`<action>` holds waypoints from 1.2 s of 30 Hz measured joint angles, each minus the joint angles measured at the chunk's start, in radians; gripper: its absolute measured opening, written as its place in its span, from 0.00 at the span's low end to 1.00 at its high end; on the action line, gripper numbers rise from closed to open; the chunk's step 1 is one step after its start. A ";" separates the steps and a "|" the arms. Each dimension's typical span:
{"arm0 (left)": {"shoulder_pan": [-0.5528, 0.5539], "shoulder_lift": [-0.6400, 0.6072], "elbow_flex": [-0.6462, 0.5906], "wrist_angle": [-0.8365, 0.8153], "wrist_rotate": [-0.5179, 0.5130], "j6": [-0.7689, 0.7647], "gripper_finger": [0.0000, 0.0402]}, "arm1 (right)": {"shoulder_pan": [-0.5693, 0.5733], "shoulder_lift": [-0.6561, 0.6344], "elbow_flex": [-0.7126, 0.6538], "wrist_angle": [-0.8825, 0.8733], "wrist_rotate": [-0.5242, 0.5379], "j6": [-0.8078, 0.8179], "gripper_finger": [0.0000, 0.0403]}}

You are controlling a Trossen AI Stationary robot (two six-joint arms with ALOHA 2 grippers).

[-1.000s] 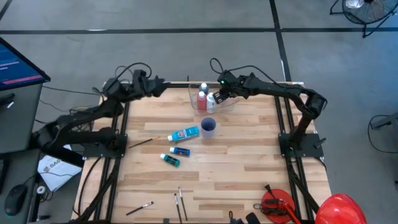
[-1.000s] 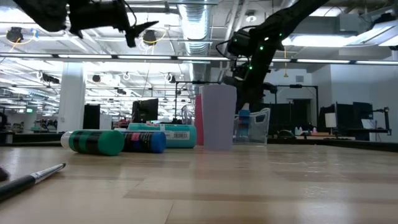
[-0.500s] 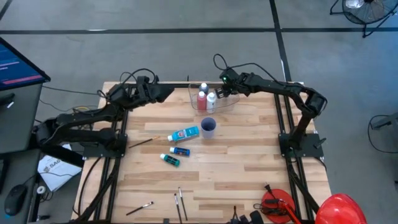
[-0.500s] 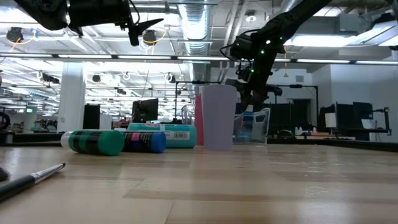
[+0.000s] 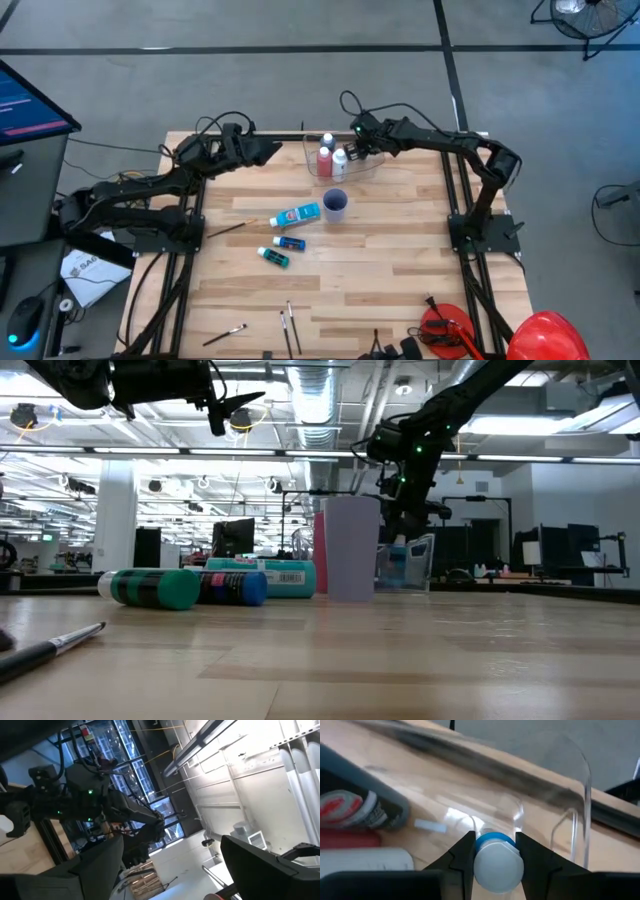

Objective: Pick & Place Paint Supplies
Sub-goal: Adjust the blue paint bottle in the transparent bin

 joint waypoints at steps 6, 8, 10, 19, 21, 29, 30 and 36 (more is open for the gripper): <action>-0.021 0.000 0.000 0.000 -0.009 0.016 0.81 | -0.011 0.000 -0.001 0.019 0.001 0.000 0.29; -0.032 0.000 0.000 0.000 -0.020 0.019 0.81 | -0.019 0.000 -0.001 0.019 0.000 0.000 0.30; -0.037 0.000 0.000 0.000 -0.033 0.019 0.81 | -0.025 0.000 -0.001 0.020 0.000 0.000 0.29; -0.050 0.000 0.000 0.000 -0.052 0.045 0.81 | -0.026 0.012 0.000 0.027 -0.018 -0.033 0.28; -0.050 0.000 0.000 0.000 -0.057 0.045 0.81 | -0.026 0.017 -0.002 0.006 -0.027 -0.029 0.30; -0.050 0.000 0.000 0.000 -0.068 0.045 0.81 | -0.027 0.029 0.001 0.025 -0.041 -0.029 0.26; -0.052 0.000 0.000 0.000 -0.068 0.045 0.81 | -0.027 0.029 0.001 0.027 -0.042 -0.029 0.26; -0.053 0.000 0.000 -0.001 -0.068 0.048 0.80 | -0.033 0.031 0.000 0.029 -0.045 -0.029 0.37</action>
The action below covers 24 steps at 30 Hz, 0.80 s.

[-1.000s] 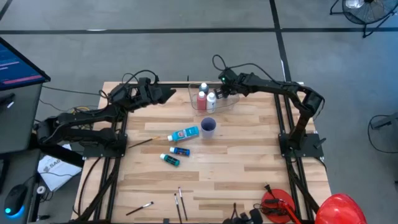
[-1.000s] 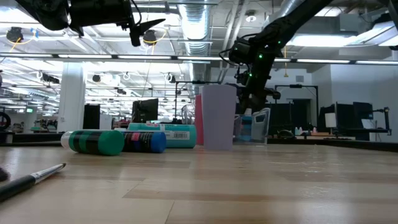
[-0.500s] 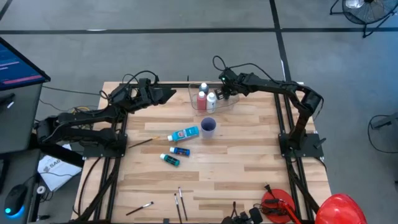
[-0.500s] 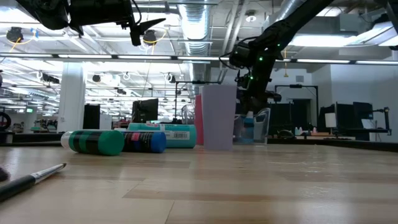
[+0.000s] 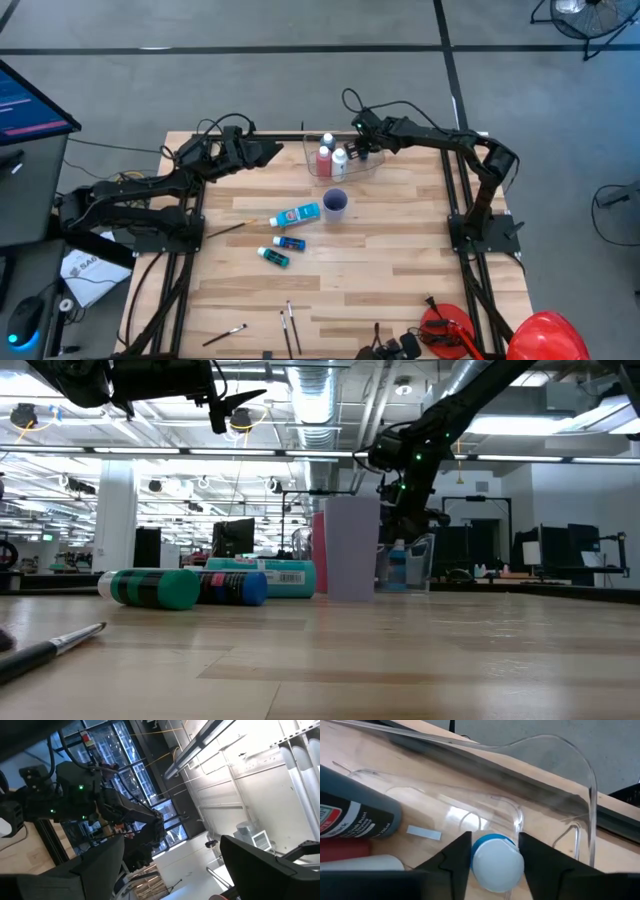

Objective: Pick & Place Paint Supplies
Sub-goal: Adjust the blue paint bottle in the transparent bin, then put the black paint brush into the violet cup

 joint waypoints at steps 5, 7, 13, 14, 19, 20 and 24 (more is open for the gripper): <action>0.000 0.000 0.000 -0.001 0.000 0.000 0.80 | 0.000 0.000 -0.001 -0.002 0.000 0.000 0.47; 0.000 0.000 0.000 -0.001 0.000 0.000 0.80 | 0.000 0.000 -0.001 -0.001 0.000 0.000 0.50; 0.000 0.000 0.000 -0.005 0.000 0.000 0.80 | 0.002 -0.001 -0.001 -0.001 -0.003 -0.003 0.54; 0.000 0.000 0.000 -0.005 0.000 0.000 0.80 | 0.003 -0.001 -0.001 -0.001 -0.002 -0.005 0.55; -0.002 0.000 0.000 -0.007 0.003 0.000 0.80 | 0.002 -0.002 0.032 -0.012 -0.002 -0.024 0.56; -0.002 0.000 0.000 -0.007 0.003 0.000 0.80 | 0.002 -0.002 0.041 -0.012 0.000 -0.034 0.57; -0.002 0.000 0.000 -0.007 0.004 0.001 0.80 | 0.002 -0.002 0.079 -0.012 0.001 -0.058 0.56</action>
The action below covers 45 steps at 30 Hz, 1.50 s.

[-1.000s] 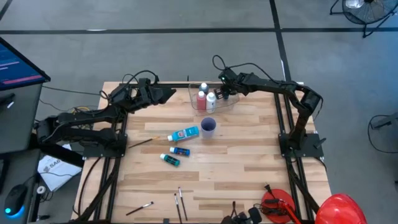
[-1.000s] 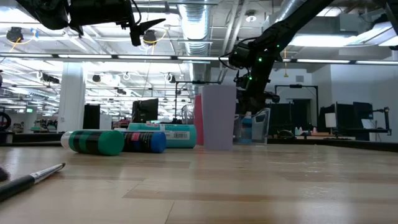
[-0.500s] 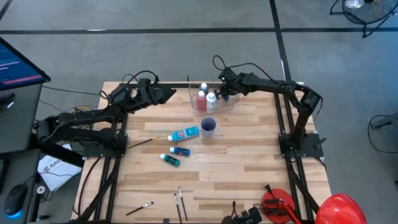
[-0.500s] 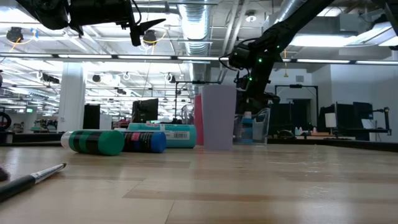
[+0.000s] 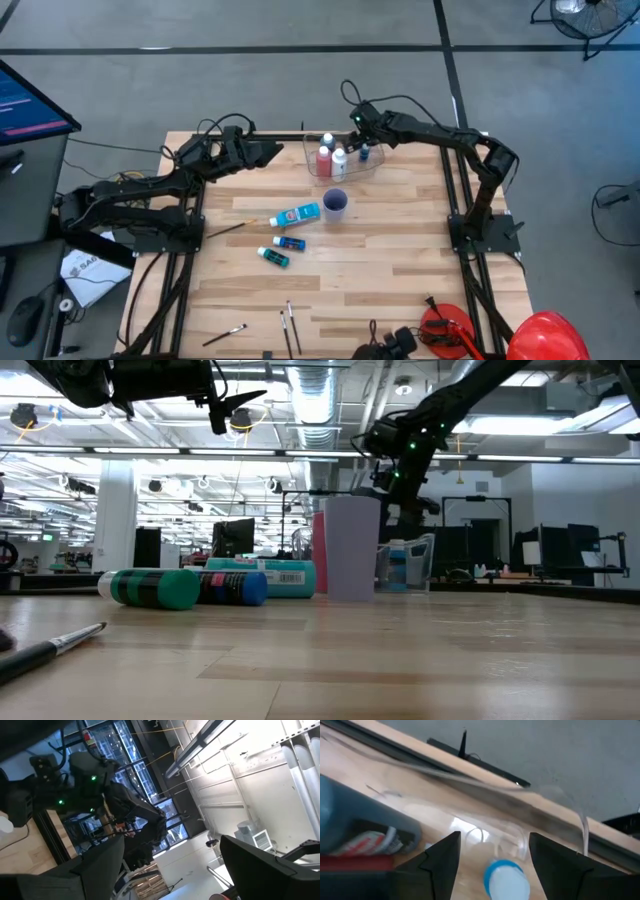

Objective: Pick & Place Paint Supplies
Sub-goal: Put the black paint brush into the violet cup

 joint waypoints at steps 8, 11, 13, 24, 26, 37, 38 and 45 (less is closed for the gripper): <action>0.000 0.000 0.000 0.000 0.013 0.003 0.80 | 0.000 0.000 0.093 -0.039 0.000 -0.025 0.56; 0.000 0.000 0.000 0.000 0.014 0.005 0.80 | 0.003 0.000 0.161 -0.086 -0.001 -0.029 0.56; 0.000 0.000 0.000 0.002 0.013 0.032 0.80 | 0.010 -0.001 0.213 -0.121 -0.001 -0.029 0.56; 0.000 0.000 0.000 0.059 0.004 0.097 0.80 | 0.155 -0.002 0.515 -0.335 -0.108 -0.185 0.56; -0.002 0.000 0.000 0.062 0.014 0.097 0.80 | 0.202 -0.002 0.545 -0.412 -0.108 -0.246 0.56; -0.116 0.000 0.004 0.070 -0.121 0.136 0.80 | 0.494 -0.087 0.544 -0.572 -0.108 -0.334 0.56; -0.136 0.000 0.012 0.070 -0.141 0.147 0.80 | 0.525 -0.104 0.538 -0.555 -0.108 -0.341 0.56; -0.256 0.018 0.113 0.073 -0.173 0.255 0.80 | 0.690 -0.296 0.421 -0.380 -0.061 -0.299 0.56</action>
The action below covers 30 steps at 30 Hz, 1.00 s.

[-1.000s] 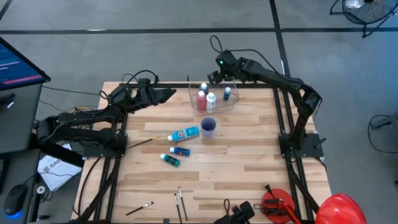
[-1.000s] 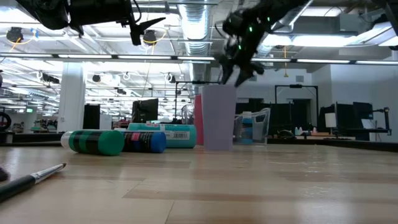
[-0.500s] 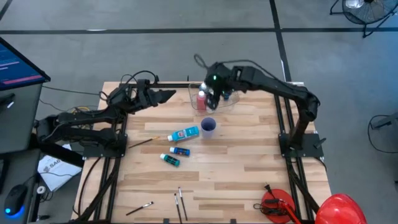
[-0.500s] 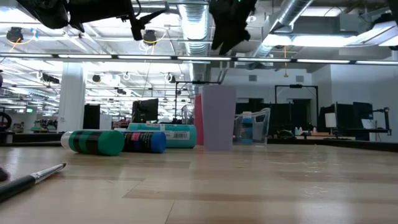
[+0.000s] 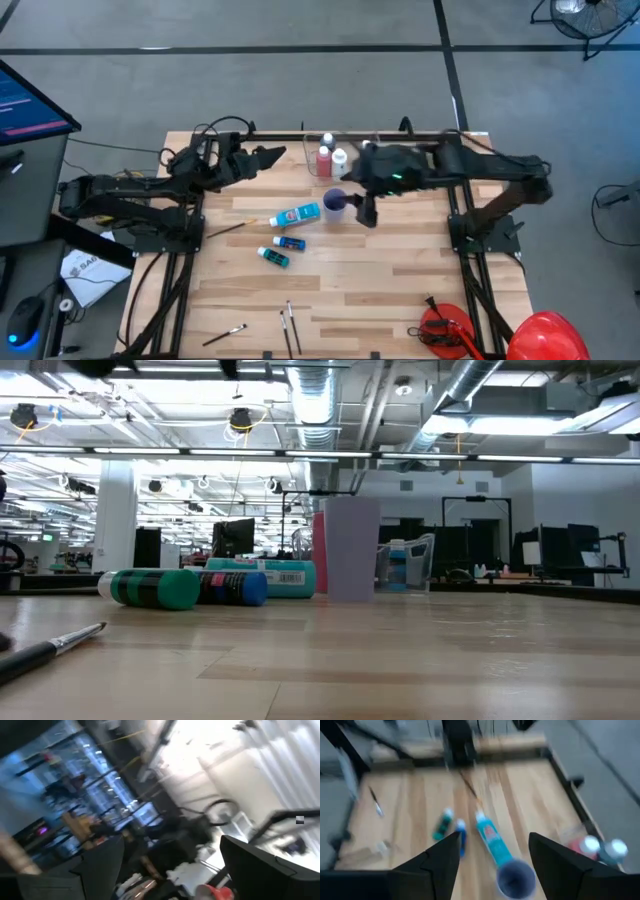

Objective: Pick & Place Paint Supplies
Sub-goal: Put the black paint brush into the violet cup

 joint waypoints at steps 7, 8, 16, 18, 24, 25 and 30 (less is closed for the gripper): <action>-0.089 0.058 0.145 0.006 0.059 0.108 0.80 | 0.088 -0.186 -0.228 0.292 0.040 0.101 0.52; -0.107 0.069 0.164 0.015 0.042 0.116 0.80 | 0.095 -0.202 -0.257 0.335 0.040 0.118 0.51; -0.157 0.096 0.203 0.012 -0.043 0.138 0.80 | 0.173 -0.229 -0.334 0.522 0.040 0.167 0.46; -0.157 0.096 0.203 0.011 -0.045 0.126 0.80 | 0.192 -0.227 -0.335 0.544 0.040 0.169 0.44; -0.158 0.096 0.203 0.011 -0.045 0.081 0.80 | 0.210 -0.210 -0.337 0.600 0.040 0.169 0.40; -0.158 0.096 0.203 0.013 -0.045 0.081 0.80 | 0.209 -0.209 -0.337 0.611 0.040 0.169 0.40; -0.159 0.096 0.203 0.017 -0.045 0.081 0.80 | 0.209 -0.198 -0.334 0.637 0.042 0.170 0.37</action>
